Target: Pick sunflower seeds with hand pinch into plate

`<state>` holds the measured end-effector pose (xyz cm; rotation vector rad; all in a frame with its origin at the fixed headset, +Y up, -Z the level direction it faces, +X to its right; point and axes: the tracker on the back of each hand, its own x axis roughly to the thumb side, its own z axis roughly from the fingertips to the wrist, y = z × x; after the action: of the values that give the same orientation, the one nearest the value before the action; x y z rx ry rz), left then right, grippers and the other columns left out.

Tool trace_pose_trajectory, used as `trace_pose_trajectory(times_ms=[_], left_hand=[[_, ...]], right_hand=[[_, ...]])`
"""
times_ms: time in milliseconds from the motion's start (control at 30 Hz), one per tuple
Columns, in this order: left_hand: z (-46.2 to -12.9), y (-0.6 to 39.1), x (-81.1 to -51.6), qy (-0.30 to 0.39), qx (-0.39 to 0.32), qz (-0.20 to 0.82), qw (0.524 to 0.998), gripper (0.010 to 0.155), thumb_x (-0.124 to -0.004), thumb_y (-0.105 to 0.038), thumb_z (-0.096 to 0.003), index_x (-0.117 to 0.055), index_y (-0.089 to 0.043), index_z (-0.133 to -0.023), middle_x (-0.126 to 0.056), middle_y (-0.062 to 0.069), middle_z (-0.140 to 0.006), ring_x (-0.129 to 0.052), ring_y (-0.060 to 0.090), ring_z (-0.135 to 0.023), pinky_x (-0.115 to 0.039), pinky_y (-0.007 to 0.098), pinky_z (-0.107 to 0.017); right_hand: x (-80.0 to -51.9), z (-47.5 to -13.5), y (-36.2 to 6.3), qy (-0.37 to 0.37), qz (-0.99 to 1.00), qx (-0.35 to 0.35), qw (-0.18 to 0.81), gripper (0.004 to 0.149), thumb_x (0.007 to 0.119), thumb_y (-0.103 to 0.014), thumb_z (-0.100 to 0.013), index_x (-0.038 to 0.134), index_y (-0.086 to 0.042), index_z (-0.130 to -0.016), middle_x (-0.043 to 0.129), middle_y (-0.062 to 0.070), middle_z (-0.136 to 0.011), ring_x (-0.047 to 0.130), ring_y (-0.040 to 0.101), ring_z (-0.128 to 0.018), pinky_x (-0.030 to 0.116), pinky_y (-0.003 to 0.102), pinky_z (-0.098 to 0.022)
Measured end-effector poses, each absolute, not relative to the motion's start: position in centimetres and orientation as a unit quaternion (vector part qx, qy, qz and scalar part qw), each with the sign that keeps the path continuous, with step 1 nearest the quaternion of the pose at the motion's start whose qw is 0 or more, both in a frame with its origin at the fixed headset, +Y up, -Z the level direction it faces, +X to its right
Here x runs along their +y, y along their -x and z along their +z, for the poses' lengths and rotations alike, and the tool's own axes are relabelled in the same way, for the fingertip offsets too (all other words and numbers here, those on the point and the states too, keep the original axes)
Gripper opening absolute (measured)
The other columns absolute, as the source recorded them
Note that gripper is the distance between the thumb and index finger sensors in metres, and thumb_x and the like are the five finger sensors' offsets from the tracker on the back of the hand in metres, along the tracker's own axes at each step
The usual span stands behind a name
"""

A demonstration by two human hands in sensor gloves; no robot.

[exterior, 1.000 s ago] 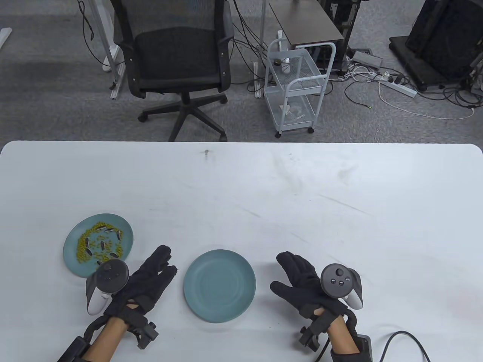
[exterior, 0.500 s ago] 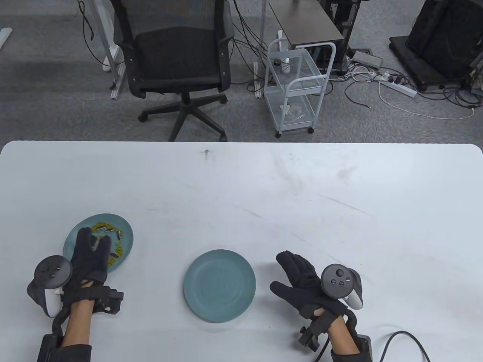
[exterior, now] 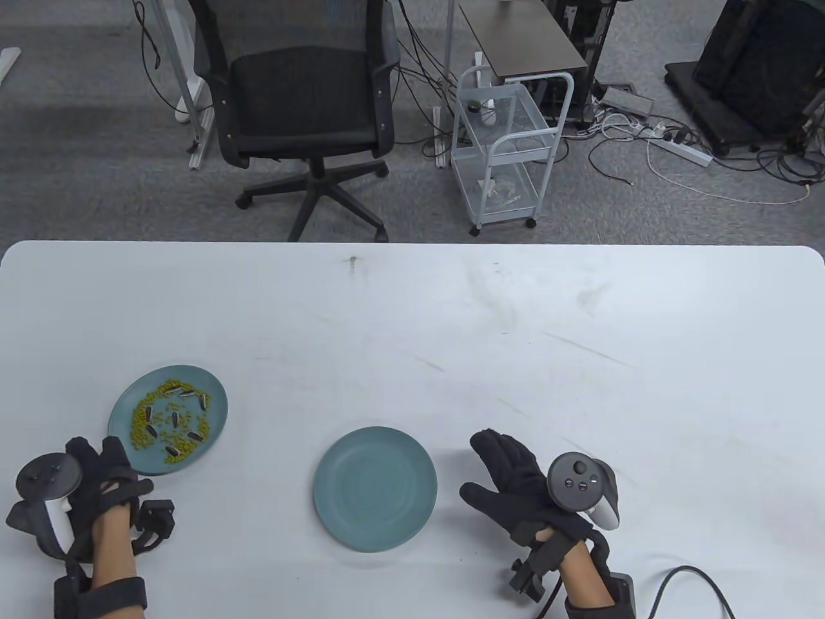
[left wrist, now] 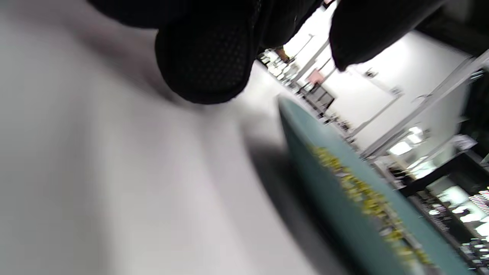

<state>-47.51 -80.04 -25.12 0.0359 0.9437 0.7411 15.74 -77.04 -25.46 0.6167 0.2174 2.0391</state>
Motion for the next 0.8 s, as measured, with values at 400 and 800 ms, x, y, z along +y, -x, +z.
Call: trace_pose_trajectory(times_ms=[400,800], left_hand=[[-25.9,47.1,-80.7,0.046,0.419,0.359,0.833,0.051,-0.077,-0.043,-0.0549,-0.058,-0.018,-0.096,-0.082,-0.008,-0.072,-0.088,0.012,-0.042,-0.077,0.033,-0.031],[-25.2,47.2,-81.2,-0.027,0.426,0.513,0.745,0.051,-0.07,-0.039,-0.0546,-0.044,-0.016,-0.092,-0.092,0.0,-0.08,-0.11,0.017,-0.042,-0.09,0.035,-0.029]], right_hand=[[-77.0,-25.4,-15.7,-0.249,0.836,0.087,0.482,0.085,0.073,-0.054,-0.059,0.031,-0.002,-0.111,0.026,0.036,-0.113,0.018,0.064,-0.096,0.013,0.079,-0.059],[-77.0,-25.5,-15.8,-0.242,0.835,0.087,0.486,0.084,0.072,-0.054,-0.06,0.031,-0.001,-0.111,0.025,0.036,-0.113,0.016,0.064,-0.096,0.013,0.079,-0.059]])
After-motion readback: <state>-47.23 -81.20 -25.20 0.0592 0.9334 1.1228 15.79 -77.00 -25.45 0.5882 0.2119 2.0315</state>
